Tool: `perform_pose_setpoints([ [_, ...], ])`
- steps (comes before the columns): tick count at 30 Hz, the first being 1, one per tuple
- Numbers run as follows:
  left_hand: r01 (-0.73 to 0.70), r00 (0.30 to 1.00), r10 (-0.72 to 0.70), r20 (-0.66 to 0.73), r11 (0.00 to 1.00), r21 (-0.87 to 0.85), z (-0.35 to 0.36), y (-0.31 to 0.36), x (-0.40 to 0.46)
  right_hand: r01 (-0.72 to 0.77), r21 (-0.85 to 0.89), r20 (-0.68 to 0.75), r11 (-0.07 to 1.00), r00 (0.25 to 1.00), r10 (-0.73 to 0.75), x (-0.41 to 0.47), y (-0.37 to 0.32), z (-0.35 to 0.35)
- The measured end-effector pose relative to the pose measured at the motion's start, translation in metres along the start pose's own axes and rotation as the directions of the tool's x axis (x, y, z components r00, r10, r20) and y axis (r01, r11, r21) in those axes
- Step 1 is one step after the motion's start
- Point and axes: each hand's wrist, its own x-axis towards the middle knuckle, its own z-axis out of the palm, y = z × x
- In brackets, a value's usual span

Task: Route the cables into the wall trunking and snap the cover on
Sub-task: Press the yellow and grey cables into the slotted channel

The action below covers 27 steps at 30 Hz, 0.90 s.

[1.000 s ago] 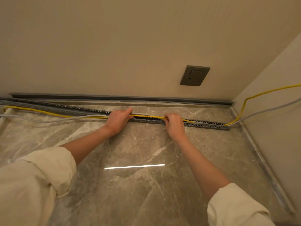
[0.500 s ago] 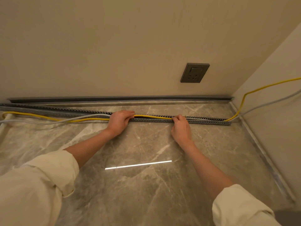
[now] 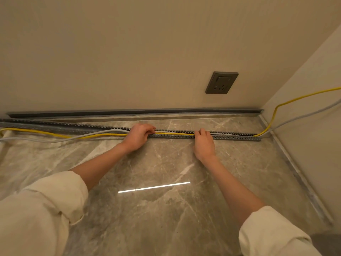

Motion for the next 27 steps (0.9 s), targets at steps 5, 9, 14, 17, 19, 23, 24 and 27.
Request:
perform_pose_setpoints([
  [5, -0.075, 0.990, 0.058, 0.125, 0.988, 0.137, -0.005, 0.001, -0.001, -0.013, -0.031, -0.003, 0.999, 1.000, 0.013, -0.003, -0.005, 0.001],
  [9, -0.097, 0.988, 0.079, 0.131, 0.986, 0.134, -0.006, 0.001, -0.006, -0.105, -0.091, -0.070, 0.990, 0.993, 0.099, -0.013, -0.010, 0.006],
  [14, -0.105, 0.987, 0.088, 0.134, 0.986, 0.127, -0.003, -0.001, -0.009, -0.208, -0.106, -0.046, 0.972, 0.978, 0.204, -0.013, 0.010, 0.005],
  [17, -0.093, 0.987, 0.075, 0.141, 0.988, 0.123, -0.002, -0.002, -0.006, -0.176, -0.115, -0.033, 0.978, 0.984, 0.173, -0.013, 0.019, 0.005],
  [19, -0.087, 0.988, 0.069, 0.138, 0.988, 0.124, -0.001, -0.004, -0.005, -0.189, -0.068, -0.036, 0.980, 0.982, 0.187, -0.013, 0.017, 0.006],
  [23, -0.089, 0.987, 0.073, 0.142, 0.990, 0.109, 0.000, -0.005, -0.003, -0.249, -0.018, -0.027, 0.968, 0.968, 0.248, -0.014, 0.011, 0.006],
  [24, -0.087, 0.987, 0.071, 0.144, 0.990, 0.107, 0.000, -0.006, -0.003, -0.259, -0.025, -0.030, 0.966, 0.966, 0.258, -0.013, 0.011, 0.006],
  [27, -0.089, 0.987, 0.075, 0.142, 0.991, 0.096, 0.000, -0.006, -0.002, -0.272, -0.047, -0.027, 0.961, 0.962, 0.271, -0.011, 0.010, 0.007],
])
